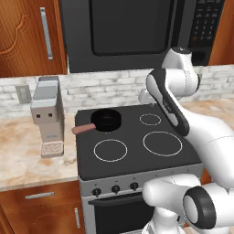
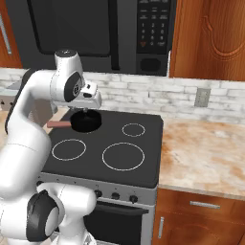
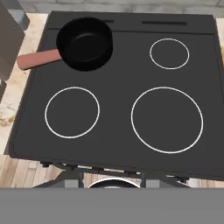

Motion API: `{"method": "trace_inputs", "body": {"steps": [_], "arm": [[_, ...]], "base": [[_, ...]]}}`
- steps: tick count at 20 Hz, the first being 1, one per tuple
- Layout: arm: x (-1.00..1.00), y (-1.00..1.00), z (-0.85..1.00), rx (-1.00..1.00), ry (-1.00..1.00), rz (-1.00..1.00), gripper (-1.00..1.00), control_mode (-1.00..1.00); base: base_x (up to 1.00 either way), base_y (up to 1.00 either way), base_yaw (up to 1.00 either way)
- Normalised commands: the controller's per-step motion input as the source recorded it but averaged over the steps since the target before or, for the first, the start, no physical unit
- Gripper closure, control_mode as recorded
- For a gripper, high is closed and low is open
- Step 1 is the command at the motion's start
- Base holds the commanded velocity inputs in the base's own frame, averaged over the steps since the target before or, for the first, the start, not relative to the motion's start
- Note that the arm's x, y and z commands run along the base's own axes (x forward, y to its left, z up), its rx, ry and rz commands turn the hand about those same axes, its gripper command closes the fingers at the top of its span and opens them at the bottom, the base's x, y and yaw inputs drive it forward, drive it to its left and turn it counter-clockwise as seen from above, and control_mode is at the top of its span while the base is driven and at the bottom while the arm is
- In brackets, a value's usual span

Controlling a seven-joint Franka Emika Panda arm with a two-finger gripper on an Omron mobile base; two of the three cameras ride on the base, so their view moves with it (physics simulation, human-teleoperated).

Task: Turn on the rear left burner of the stove.

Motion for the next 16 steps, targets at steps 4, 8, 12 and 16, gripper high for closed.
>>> {"method": "trace_inputs", "body": {"steps": [4, 8, 12, 16], "arm": [[0.00, 0.00, 0.00, 0.00, 0.00, 0.00, -1.00, 1.00], [0.00, 0.00, 0.00, 0.00, 0.00, 0.00, -1.00, 1.00], [0.00, 0.00, 0.00, 0.00, 0.00, 0.00, -1.00, 1.00], [0.00, 0.00, 0.00, 0.00, 0.00, 0.00, -1.00, 1.00]], "base": [[0.00, 0.00, 0.00], [-0.01, -0.10, 0.00], [-0.14, -0.57, 0.00], [-0.21, -0.73, 0.00]]}}
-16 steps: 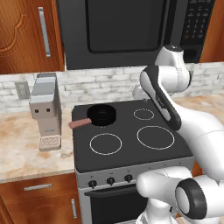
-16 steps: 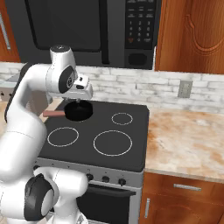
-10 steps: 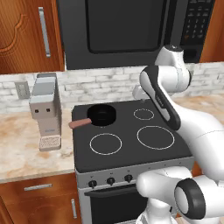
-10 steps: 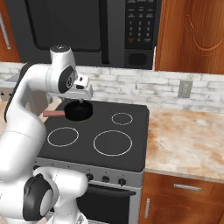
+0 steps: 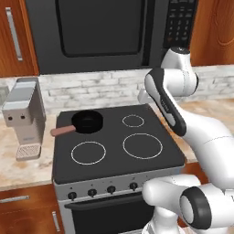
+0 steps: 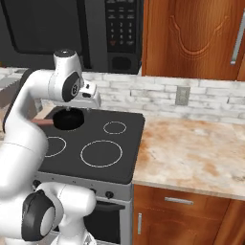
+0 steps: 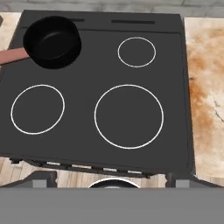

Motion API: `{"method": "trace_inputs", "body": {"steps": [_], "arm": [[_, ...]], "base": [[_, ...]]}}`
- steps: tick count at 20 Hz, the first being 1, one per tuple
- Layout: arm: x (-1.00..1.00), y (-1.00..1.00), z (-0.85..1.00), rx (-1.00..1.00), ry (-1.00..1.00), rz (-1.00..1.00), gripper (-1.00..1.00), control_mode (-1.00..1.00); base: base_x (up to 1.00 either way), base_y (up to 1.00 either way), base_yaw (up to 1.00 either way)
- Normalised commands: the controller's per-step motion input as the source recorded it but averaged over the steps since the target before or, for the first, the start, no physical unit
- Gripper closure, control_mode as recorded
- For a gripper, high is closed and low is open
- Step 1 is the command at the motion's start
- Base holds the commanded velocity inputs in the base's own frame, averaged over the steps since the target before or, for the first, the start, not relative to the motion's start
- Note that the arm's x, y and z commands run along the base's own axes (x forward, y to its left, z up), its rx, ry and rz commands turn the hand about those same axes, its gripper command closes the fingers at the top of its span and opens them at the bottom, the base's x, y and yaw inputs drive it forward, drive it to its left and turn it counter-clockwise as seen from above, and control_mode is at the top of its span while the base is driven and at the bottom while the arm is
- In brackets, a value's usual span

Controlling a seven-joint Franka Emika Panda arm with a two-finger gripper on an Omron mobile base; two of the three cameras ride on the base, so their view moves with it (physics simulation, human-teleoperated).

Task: Turn on the rear left burner of the stove.

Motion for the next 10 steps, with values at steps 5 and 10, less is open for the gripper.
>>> {"method": "trace_inputs", "body": {"steps": [5, 10], "arm": [[0.00, 0.00, 0.00, 0.00, 0.00, 0.00, -1.00, 1.00], [0.00, 0.00, 0.00, 0.00, 0.00, 0.00, -1.00, 1.00]], "base": [[-0.20, -0.78, 0.00], [-0.01, -0.14, 0.00]]}}
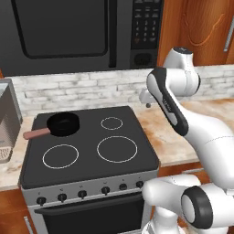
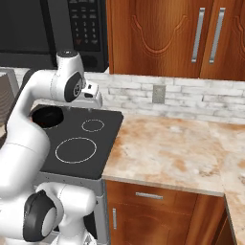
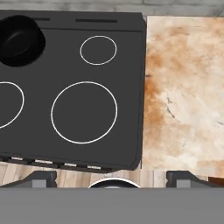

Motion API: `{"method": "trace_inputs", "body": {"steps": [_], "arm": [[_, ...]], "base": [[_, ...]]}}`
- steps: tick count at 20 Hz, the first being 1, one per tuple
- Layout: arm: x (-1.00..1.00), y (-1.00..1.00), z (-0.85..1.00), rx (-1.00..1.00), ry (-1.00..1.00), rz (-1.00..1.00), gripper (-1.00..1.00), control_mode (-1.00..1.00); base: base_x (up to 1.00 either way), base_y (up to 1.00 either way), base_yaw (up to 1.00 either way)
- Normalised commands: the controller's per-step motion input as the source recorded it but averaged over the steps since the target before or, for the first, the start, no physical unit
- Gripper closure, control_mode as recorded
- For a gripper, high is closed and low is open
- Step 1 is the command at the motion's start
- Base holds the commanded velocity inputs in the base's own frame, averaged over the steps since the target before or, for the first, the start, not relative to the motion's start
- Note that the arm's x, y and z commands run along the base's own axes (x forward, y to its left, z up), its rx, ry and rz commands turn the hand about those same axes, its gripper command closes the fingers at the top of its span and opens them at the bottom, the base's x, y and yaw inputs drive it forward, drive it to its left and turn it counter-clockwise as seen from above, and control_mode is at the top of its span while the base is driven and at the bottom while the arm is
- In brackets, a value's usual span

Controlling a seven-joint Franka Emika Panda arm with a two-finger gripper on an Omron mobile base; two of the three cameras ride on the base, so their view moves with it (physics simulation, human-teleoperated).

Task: Turn on the rear left burner of the stove.

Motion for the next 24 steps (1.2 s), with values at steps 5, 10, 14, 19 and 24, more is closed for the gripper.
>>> {"method": "trace_inputs", "body": {"steps": [5, 10, 14, 19, 24], "arm": [[-0.01, 0.07, -0.04, 0.00, -0.01, 0.00, -1.00, -1.00], [-0.66, 0.14, -0.24, 0.00, -0.39, 0.00, -1.00, -1.00], [-0.88, 0.24, -0.22, 0.00, -0.34, 0.00, -1.00, -1.00], [-0.62, 0.58, -0.27, 0.00, -0.33, 0.00, -1.00, -1.00], [-0.20, 0.97, -0.40, -0.09, -0.09, 0.00, -1.00, -1.00]], "base": [[0.00, 0.00, 0.00], [0.00, 0.00, 0.00], [0.00, 0.00, 0.00], [0.00, 0.00, 0.00], [0.00, 0.00, 0.00]]}}
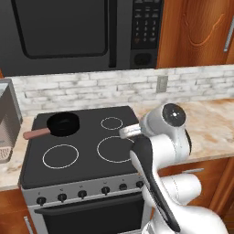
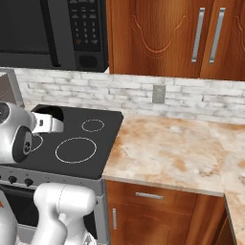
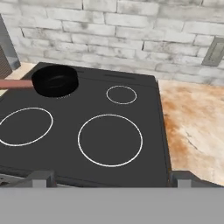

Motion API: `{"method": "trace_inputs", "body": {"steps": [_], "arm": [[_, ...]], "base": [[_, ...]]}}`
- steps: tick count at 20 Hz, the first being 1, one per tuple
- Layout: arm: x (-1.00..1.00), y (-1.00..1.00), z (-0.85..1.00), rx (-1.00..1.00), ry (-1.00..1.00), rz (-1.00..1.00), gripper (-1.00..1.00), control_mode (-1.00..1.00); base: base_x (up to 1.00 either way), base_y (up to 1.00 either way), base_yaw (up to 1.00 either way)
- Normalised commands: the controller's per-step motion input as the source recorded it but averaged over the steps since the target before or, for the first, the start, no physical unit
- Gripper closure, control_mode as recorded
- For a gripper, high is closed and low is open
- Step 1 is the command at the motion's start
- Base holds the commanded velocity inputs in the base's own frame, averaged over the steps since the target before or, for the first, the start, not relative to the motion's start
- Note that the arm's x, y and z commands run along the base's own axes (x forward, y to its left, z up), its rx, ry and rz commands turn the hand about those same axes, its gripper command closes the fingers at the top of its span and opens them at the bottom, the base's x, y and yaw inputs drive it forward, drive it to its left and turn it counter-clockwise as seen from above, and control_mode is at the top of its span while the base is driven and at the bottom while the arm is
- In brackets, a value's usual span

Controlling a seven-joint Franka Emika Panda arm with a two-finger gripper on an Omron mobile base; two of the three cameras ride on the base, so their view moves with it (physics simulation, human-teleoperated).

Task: Turn on the rear left burner of the stove.

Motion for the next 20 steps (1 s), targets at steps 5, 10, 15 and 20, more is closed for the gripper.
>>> {"method": "trace_inputs", "body": {"steps": [5, 10, 15, 20], "arm": [[0.00, 1.00, -0.35, -0.14, 0.00, -0.06, -1.00, -1.00], [-0.15, 1.00, -0.43, -0.15, -0.02, 0.00, -1.00, -1.00], [-0.36, 0.98, -0.67, -0.01, -0.20, 0.00, -1.00, -1.00], [-0.27, 0.95, -0.59, 0.00, -0.24, 0.00, -1.00, -1.00]], "base": [[0.00, 0.00, 0.00], [0.00, 0.00, 0.00], [0.00, 0.00, 0.00], [0.00, 0.00, 0.00]]}}
